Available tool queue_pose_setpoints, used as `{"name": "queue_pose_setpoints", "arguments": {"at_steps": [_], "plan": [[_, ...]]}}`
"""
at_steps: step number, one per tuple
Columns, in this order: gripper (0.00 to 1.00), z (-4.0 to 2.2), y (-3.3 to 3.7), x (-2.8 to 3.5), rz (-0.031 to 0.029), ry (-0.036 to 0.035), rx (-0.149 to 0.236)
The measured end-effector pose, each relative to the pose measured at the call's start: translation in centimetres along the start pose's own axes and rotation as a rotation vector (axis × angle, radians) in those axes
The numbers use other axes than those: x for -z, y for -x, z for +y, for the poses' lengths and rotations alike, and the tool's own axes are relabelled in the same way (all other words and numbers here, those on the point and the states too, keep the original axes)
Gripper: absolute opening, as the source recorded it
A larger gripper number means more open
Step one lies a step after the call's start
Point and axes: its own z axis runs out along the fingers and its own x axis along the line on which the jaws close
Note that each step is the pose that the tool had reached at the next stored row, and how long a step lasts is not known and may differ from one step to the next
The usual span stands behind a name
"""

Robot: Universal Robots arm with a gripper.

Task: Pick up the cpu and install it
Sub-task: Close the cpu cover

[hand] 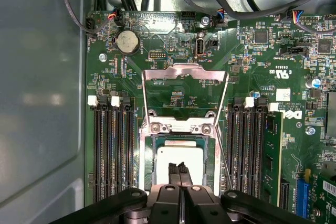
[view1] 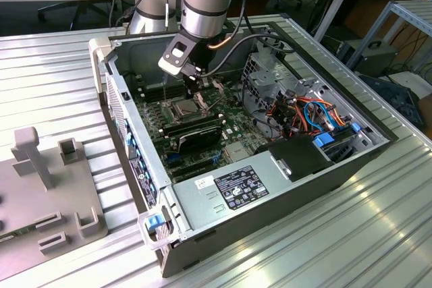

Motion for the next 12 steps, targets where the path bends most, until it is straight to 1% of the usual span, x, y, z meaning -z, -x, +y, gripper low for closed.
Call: {"name": "queue_pose_setpoints", "arguments": {"at_steps": [12], "plan": [[0.11, 0.0, 0.0, 0.0, -0.0003, 0.0, 0.0]]}}
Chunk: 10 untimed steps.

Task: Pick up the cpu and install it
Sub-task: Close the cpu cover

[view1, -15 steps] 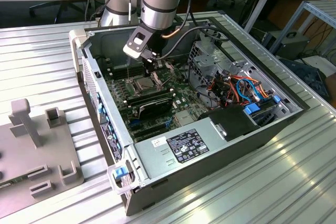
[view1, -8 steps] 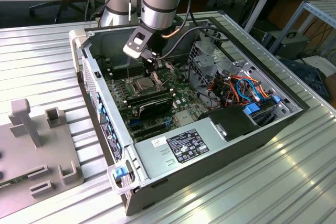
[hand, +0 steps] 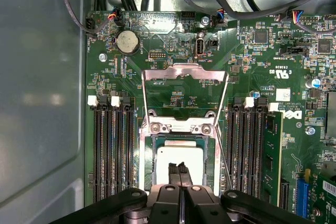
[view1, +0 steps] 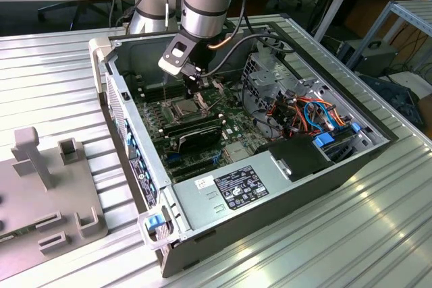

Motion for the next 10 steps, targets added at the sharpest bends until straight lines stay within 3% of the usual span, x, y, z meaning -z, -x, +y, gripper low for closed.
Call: {"name": "queue_pose_setpoints", "arguments": {"at_steps": [5, 10], "plan": [[0.11, 0.01, -0.01, 0.45, 0.0, 0.0001, 0.0], [0.11, 0.02, -0.03, 1.43, 0.0, 0.0001, 0.0]]}}
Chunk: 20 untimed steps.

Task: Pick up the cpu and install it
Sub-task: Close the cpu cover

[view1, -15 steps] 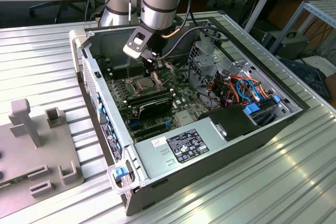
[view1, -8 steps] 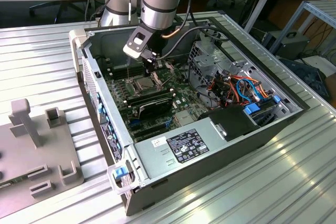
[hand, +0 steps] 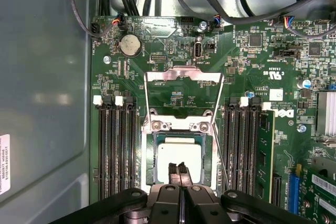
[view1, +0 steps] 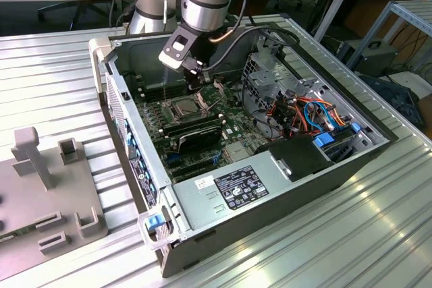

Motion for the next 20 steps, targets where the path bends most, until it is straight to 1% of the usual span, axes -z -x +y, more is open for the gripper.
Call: {"name": "queue_pose_setpoints", "arguments": {"at_steps": [2, 5, 17, 20], "plan": [[0.11, 0.0, 0.0, 0.25, -0.0001, 0.0, 0.0], [0.11, 0.0, -0.01, 0.44, 0.0, 0.0, 0.0], [0.11, 0.01, -0.01, 0.54, 0.0, 0.0, 0.0], [0.11, 0.09, 0.0, 0.55, -0.0002, -0.0002, 0.0]]}}
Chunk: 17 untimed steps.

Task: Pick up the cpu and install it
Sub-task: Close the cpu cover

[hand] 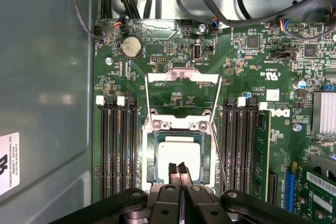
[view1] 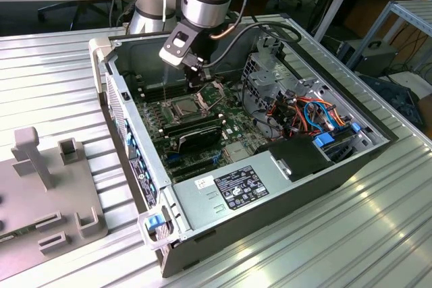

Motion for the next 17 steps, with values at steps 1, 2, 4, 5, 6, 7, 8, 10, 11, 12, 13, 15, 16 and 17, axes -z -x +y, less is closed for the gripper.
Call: {"name": "queue_pose_setpoints", "arguments": {"at_steps": [1, 2, 4, 5, 6, 7, 8, 10, 11, 12, 13, 15, 16, 17], "plan": [[0.11, 0.04, 0.0, 0.0, 0.0, 0.0, 0.0], [0.11, 0.1, 0.0, 0.0, 0.0001, 0.0001, 0.0], [0.11, 0.28, 0.0, -0.01, 0.0, 0.0001, 0.0], [0.11, 0.34, 0.0, -0.01, 0.0001, 0.0002, 0.0], [0.11, 0.34, 0.0, -0.01, 0.0002, 0.0002, 0.0], [0.11, 0.34, 0.0, -0.01, 0.0001, 0.0001, 0.0], [0.11, 0.34, 0.0, -0.01, 0.0001, 0.0002, 0.0], [0.11, 0.35, 0.0, 0.09, 0.0, 0.0001, 0.0], [0.11, 0.35, 0.0, 0.13, 0.0002, 0.0002, 0.0], [0.11, 0.35, 0.0, 0.19, 0.0001, 0.0002, 0.0], [0.11, 0.35, 0.0, 0.27, 0.0001, 0.0001, 0.0], [0.11, 0.35, -0.01, 0.43, 0.0, 0.0001, 0.0], [0.11, 0.35, -0.01, 0.5, 0.0001, 0.0002, 0.0], [0.11, 0.35, -0.01, 0.59, 0.0002, 0.0002, 0.0]]}}
